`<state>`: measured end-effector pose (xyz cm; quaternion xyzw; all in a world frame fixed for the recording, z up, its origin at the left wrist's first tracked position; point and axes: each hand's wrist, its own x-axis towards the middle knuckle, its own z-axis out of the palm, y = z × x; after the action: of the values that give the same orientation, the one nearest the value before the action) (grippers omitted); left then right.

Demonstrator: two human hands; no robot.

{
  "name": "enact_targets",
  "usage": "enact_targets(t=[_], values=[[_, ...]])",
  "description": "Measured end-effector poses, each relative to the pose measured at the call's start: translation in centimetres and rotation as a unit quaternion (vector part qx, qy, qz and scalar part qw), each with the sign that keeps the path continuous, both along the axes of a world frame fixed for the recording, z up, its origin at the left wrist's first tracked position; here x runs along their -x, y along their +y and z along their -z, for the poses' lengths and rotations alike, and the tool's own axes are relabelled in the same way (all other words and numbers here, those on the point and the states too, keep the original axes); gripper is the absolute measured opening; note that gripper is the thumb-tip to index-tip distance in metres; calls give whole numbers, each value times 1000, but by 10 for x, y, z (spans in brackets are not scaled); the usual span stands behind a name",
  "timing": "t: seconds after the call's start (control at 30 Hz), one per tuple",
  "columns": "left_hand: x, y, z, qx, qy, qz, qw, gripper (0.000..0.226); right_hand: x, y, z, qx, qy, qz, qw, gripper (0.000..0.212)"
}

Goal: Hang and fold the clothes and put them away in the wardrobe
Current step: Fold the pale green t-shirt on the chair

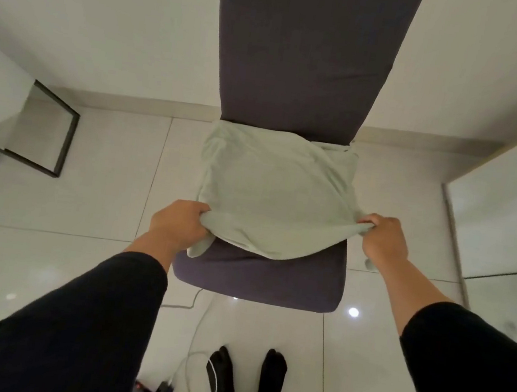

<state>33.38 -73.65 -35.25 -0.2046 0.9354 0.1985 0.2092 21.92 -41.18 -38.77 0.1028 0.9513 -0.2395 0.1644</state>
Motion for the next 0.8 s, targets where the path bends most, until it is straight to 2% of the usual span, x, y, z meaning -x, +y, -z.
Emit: enact_targets(t=[0.1,0.27,0.33,0.43,0.53,0.6,0.67,0.73,0.8], values=[[-19,0,37,-4,-72,23,997,34,-25,1,30,-15,-10,-14,1000,42],[-38,-16,74,-17,-122,42,991,20,-38,-11,61,-70,36,-25,997,34],[-33,-27,77,5,-91,25,996,28,-32,-15,64,-89,66,-19,994,33],[0,-44,69,57,60,-21,996,38,-5,-22,58,-116,119,-2,986,34],[55,-51,49,115,223,-32,968,40,41,-32,48,-119,163,9,979,35],[87,-47,44,113,295,-74,946,45,69,-43,47,-97,182,9,978,36],[109,-41,55,76,312,-143,936,57,83,-57,55,-71,171,0,983,40],[114,-33,80,23,268,-203,941,68,82,-76,69,-89,129,-30,987,46],[102,-24,109,-15,212,-232,949,70,71,-98,88,-133,104,-89,982,43]])
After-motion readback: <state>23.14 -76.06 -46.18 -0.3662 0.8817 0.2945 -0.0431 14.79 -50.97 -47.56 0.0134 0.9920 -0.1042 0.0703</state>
